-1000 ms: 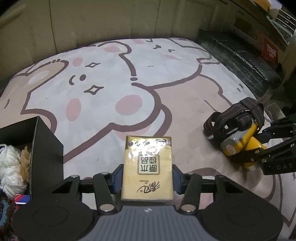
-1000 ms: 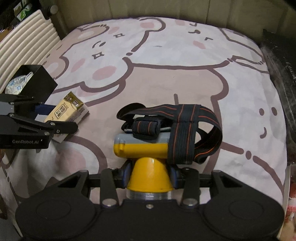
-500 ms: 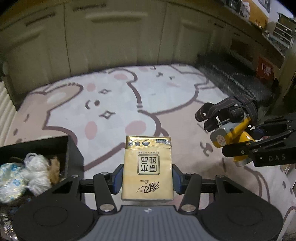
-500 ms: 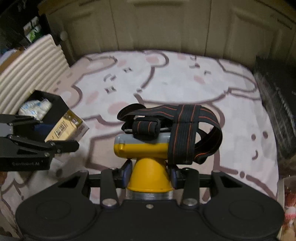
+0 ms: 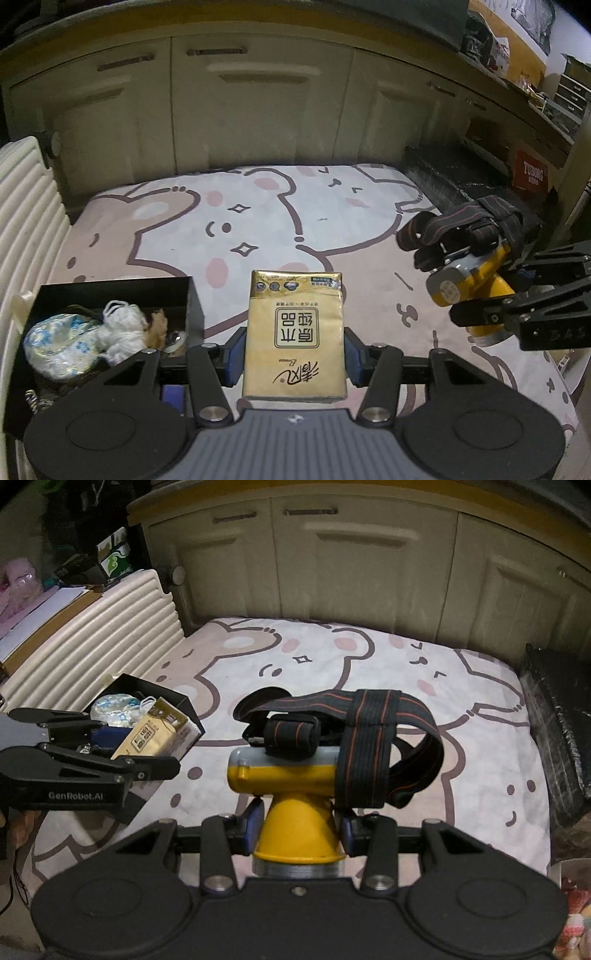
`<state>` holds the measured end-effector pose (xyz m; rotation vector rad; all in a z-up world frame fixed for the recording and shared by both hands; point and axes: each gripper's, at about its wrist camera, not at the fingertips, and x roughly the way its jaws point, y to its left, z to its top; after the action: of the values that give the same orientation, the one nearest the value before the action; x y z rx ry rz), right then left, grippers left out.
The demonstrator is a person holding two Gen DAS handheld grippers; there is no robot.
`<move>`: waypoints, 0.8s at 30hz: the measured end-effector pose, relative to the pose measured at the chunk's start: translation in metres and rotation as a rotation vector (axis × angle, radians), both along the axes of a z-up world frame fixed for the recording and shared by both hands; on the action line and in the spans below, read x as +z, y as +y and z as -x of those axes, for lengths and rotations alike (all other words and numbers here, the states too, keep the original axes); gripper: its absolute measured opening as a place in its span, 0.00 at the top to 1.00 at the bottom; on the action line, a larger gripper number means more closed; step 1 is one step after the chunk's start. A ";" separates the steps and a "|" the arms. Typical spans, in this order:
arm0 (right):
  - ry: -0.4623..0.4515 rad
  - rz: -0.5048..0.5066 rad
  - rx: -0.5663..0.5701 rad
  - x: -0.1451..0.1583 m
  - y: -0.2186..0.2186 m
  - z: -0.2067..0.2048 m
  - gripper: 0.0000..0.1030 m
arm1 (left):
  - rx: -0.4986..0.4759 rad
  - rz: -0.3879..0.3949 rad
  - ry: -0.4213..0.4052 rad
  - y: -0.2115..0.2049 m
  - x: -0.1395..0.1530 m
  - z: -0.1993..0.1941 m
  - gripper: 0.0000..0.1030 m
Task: Organize objects
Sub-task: 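Carry the tissue pack with the left tool while the right tool carries the headlamp to the black box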
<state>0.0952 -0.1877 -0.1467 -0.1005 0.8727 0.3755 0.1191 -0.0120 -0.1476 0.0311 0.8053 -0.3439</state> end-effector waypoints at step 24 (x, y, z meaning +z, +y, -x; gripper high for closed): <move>-0.053 0.007 0.160 0.030 0.055 -0.017 0.59 | 0.263 -0.118 0.069 0.129 -0.030 -0.065 0.49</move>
<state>0.1124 -0.1322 -0.1163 -0.1864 0.8161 0.5169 0.1838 0.1170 -0.1779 0.0230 0.8854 -0.0489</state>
